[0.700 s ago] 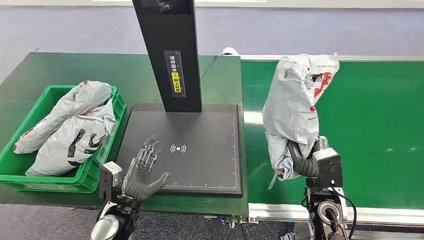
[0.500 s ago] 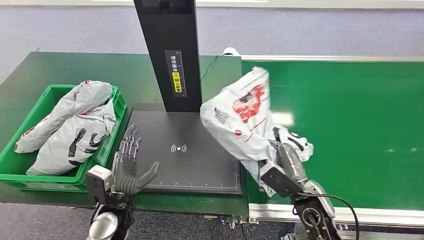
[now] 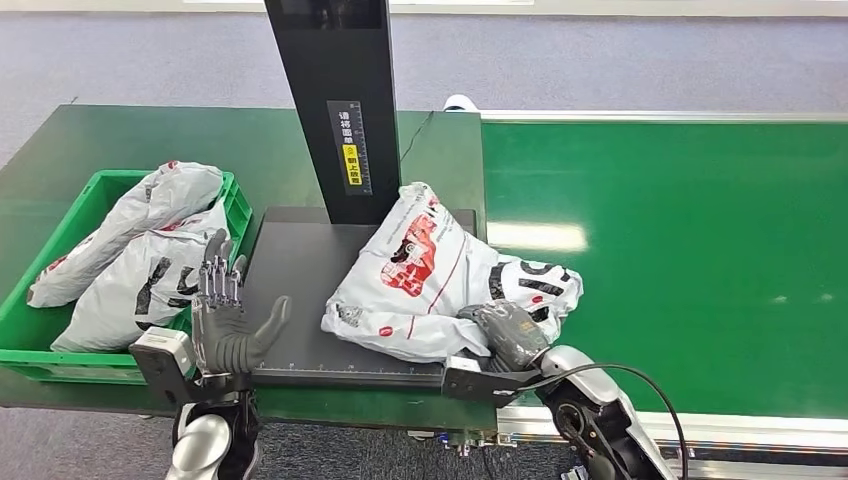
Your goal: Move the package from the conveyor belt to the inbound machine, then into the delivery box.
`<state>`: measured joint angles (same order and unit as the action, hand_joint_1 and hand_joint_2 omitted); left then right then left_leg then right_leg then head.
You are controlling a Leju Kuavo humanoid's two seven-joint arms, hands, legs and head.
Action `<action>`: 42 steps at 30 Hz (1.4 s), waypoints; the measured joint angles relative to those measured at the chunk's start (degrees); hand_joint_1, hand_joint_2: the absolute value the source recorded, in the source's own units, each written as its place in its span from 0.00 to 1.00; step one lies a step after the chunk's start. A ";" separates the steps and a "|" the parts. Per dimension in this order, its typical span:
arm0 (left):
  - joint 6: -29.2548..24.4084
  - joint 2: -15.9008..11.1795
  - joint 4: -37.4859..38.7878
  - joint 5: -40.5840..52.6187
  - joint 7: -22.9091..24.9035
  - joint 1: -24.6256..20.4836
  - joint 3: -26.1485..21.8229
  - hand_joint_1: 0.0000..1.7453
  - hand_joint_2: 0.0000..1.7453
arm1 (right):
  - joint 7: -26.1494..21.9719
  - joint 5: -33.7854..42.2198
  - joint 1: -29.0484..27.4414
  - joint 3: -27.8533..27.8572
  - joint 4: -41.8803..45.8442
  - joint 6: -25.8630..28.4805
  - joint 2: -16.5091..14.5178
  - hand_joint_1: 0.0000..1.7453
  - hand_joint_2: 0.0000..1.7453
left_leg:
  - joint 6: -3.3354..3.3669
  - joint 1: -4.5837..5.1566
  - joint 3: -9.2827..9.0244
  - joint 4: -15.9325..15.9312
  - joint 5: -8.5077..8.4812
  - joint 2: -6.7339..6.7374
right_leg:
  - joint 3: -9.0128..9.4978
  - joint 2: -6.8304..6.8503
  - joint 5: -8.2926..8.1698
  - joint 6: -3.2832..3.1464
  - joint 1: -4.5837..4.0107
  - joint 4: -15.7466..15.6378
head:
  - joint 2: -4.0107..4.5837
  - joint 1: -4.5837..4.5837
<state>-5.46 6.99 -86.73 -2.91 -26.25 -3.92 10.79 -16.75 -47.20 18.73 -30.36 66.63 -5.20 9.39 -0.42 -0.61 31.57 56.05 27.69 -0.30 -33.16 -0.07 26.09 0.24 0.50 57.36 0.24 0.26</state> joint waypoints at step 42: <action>4.48 0.16 7.10 -3.67 -0.03 -5.22 4.76 0.00 1.00 | -4.74 -2.44 18.48 -30.27 -16.92 17.60 -6.40 0.00 1.00 | 0.00 -0.01 -0.04 0.01 -0.01 0.05 | 0.01 -0.10 -0.01 -0.01 -0.02 0.01 | 0.00 0.01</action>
<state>-0.99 7.15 -79.62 -6.58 -26.28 -9.14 15.55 -21.48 -49.64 37.20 -60.63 49.71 12.40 2.99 -0.42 -0.62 31.53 56.06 27.68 -0.25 -33.15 -0.16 26.09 0.23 0.49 57.37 0.24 0.27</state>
